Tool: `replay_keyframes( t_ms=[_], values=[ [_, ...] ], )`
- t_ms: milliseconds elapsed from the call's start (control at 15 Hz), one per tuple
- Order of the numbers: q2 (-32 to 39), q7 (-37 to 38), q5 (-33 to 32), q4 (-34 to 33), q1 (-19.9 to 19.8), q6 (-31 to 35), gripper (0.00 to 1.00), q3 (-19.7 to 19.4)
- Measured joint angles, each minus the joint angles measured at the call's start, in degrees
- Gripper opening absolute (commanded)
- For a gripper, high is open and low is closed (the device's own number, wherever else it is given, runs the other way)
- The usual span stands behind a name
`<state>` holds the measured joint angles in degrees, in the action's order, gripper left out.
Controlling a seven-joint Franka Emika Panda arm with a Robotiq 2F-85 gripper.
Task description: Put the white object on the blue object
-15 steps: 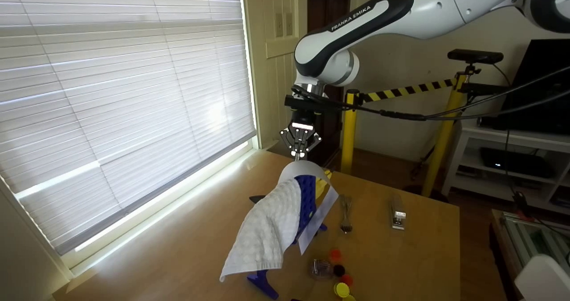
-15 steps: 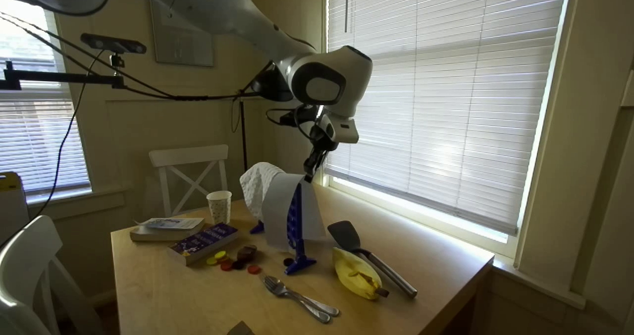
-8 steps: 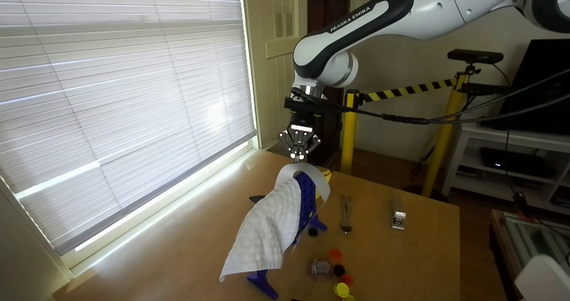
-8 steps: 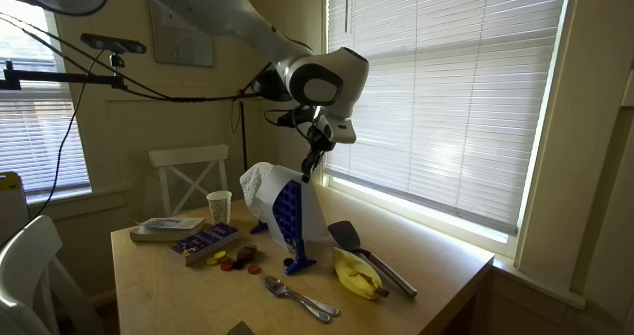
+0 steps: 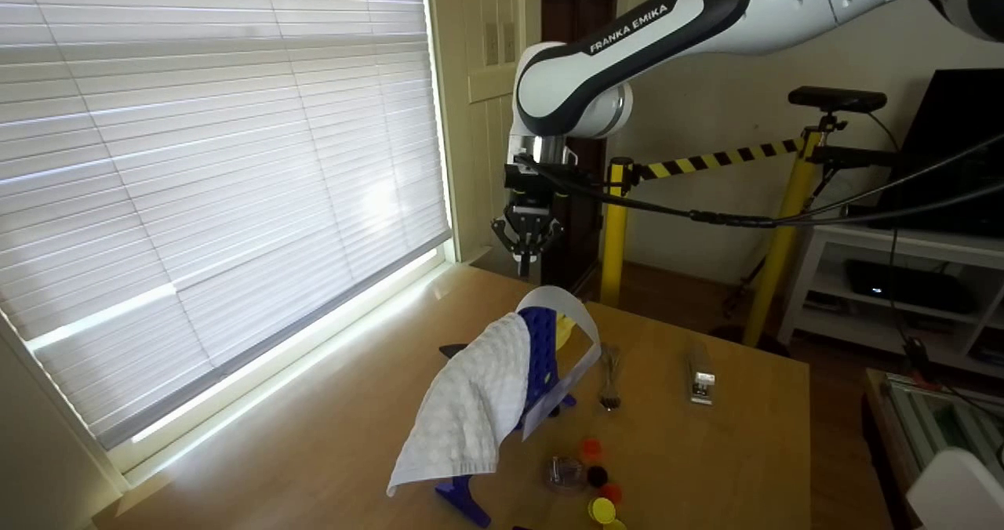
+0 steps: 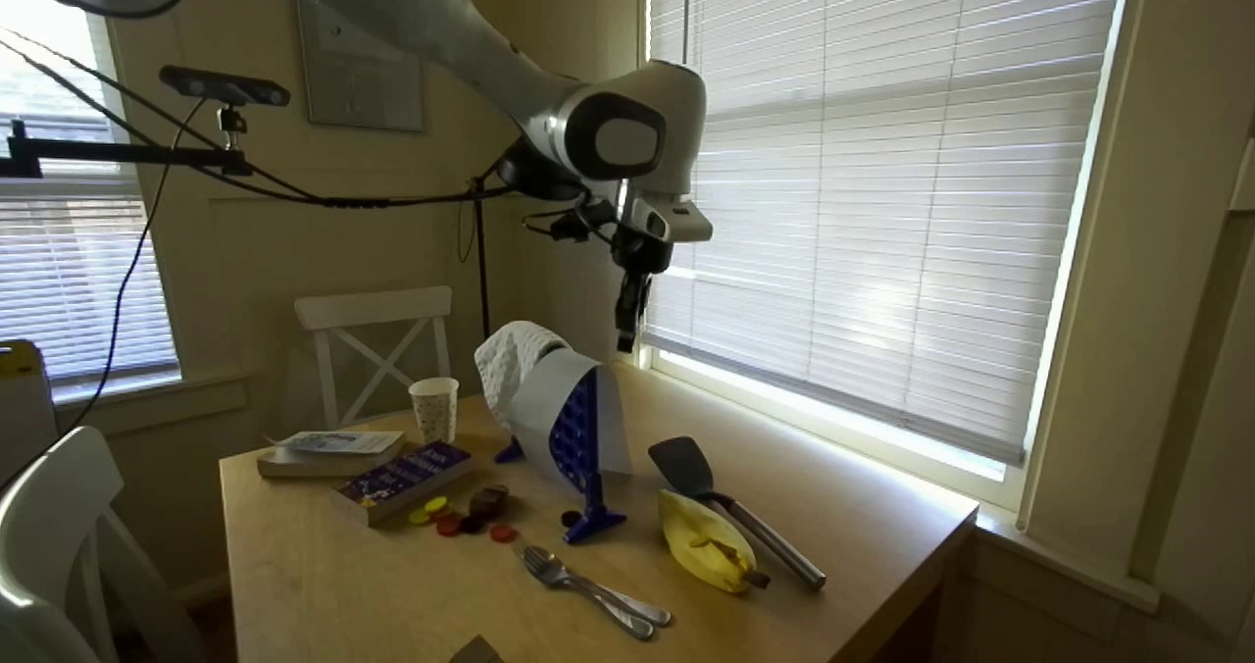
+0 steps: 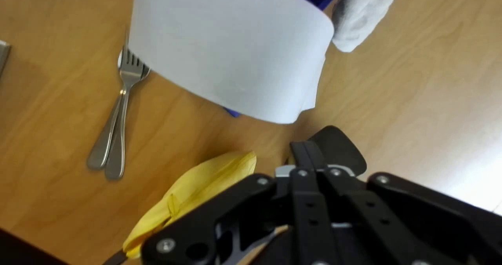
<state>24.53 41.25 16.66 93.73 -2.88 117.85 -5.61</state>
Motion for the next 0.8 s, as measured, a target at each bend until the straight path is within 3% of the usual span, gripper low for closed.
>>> replay_keyframes(
  t_ms=[467,533,667,800],
  values=[
    [-10.7,-0.3,-20.2,3.7,4.9,2.4,0.01,-1.2],
    [-12.6,-1.1,-22.7,4.9,5.4,2.3,0.26,-1.1],
    [-17.0,-4.3,-26.1,7.6,5.8,1.3,0.28,-0.3],
    [-22.4,-9.5,-27.4,10.4,5.7,-0.9,0.4,0.6]
  ],
)
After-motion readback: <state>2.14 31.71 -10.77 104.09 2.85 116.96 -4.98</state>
